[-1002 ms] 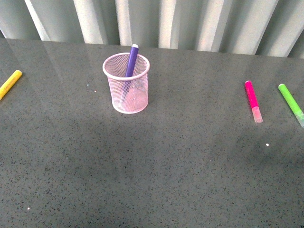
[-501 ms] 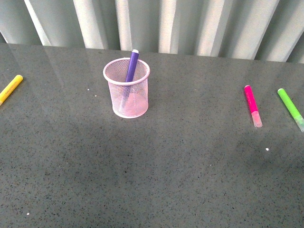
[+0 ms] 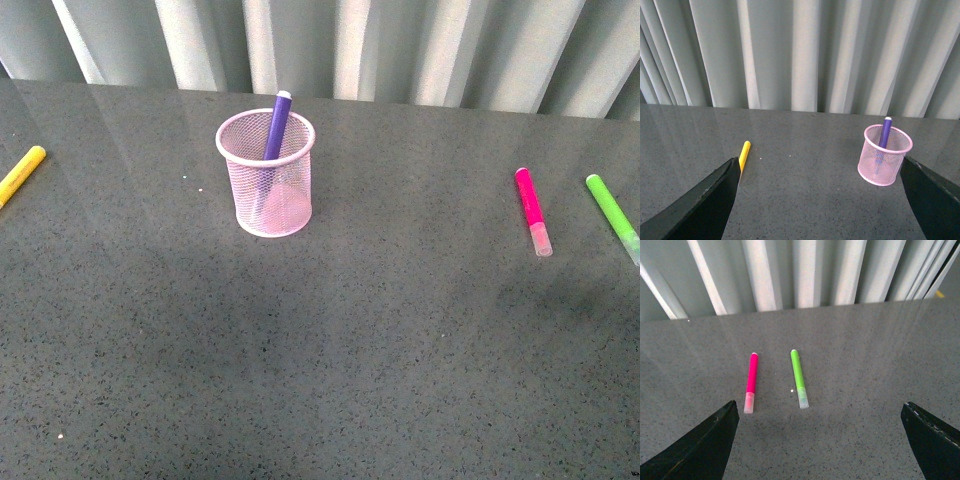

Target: Insert purple and pink pens into pink cup

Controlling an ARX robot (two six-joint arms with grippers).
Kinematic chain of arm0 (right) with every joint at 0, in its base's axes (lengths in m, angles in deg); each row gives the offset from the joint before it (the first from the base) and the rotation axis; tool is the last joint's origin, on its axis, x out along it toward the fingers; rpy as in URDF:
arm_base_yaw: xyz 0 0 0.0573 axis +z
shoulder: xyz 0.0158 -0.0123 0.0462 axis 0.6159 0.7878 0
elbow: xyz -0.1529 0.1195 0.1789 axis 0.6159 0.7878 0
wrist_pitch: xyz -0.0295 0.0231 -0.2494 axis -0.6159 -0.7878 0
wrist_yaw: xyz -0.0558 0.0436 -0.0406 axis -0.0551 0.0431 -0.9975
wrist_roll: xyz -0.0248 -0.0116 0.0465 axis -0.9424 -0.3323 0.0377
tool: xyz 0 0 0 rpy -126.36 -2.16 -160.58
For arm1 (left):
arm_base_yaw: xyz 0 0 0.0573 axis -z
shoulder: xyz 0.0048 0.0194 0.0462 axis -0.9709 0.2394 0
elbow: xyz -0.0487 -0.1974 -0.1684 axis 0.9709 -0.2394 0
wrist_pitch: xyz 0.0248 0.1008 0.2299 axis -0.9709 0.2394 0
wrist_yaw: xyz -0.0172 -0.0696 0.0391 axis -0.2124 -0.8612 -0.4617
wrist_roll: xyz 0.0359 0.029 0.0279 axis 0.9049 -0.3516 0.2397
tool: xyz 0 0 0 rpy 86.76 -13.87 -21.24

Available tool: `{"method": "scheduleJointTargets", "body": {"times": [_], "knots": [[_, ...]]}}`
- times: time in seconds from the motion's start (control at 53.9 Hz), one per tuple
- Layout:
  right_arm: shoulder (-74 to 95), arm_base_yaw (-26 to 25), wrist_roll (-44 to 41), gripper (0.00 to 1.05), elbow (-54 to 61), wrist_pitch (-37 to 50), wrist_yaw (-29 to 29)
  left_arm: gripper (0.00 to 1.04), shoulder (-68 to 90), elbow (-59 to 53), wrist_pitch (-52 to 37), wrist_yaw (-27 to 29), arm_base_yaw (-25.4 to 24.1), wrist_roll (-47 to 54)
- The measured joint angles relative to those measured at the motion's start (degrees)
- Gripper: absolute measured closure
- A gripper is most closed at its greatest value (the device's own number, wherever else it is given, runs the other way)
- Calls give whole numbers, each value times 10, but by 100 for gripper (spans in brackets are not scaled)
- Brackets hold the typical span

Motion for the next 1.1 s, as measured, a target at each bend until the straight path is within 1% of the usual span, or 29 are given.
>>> {"method": "scheduleJointTargets", "body": {"times": [0.111,0.186,0.483,0.575,0.65,0.891,1.095], "knots": [[164,-10,18,7,-76,-19,13,7,0,0,0,0,0,0],[228,-10,32,7,-110,-34,16,7,0,0,0,0,0,0],[396,8,107,7,-241,-70,26,7,0,0,0,0,0,0],[450,13,127,7,-306,-105,43,7,0,0,0,0,0,0],[482,14,131,7,-345,-131,50,7,0,0,0,0,0,0],[569,22,119,7,-463,-215,46,7,0,0,0,0,0,0],[620,35,99,7,-546,-250,34,7,0,0,0,0,0,0]]}}
